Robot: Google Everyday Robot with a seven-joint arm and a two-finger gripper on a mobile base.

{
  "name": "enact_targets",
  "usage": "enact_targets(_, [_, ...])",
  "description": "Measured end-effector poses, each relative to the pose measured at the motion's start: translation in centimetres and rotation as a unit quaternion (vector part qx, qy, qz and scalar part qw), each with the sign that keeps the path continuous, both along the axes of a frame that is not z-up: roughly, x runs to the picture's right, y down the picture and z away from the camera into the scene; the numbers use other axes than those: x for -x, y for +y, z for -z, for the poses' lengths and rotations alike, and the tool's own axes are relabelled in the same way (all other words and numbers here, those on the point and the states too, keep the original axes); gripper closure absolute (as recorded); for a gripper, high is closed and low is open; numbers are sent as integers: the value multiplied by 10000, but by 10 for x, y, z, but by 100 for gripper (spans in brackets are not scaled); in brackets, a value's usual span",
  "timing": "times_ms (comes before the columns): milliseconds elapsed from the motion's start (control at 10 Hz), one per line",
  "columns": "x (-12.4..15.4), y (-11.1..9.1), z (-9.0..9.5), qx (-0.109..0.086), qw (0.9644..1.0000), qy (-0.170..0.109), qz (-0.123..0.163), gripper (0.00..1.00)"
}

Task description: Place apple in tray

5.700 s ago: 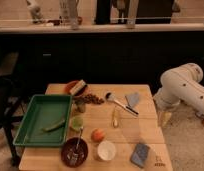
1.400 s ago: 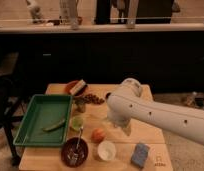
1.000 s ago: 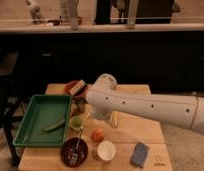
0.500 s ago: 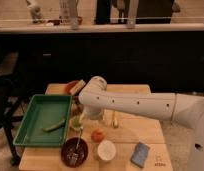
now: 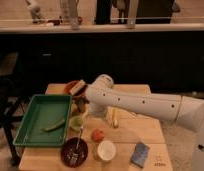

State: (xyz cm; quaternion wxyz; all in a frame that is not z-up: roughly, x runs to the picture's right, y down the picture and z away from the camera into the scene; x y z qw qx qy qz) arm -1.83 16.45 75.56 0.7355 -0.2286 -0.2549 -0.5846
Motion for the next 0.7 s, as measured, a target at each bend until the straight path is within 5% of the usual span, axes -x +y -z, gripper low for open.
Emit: enact_targets(700, [-11, 17, -27, 382, 9993, 43, -11, 20])
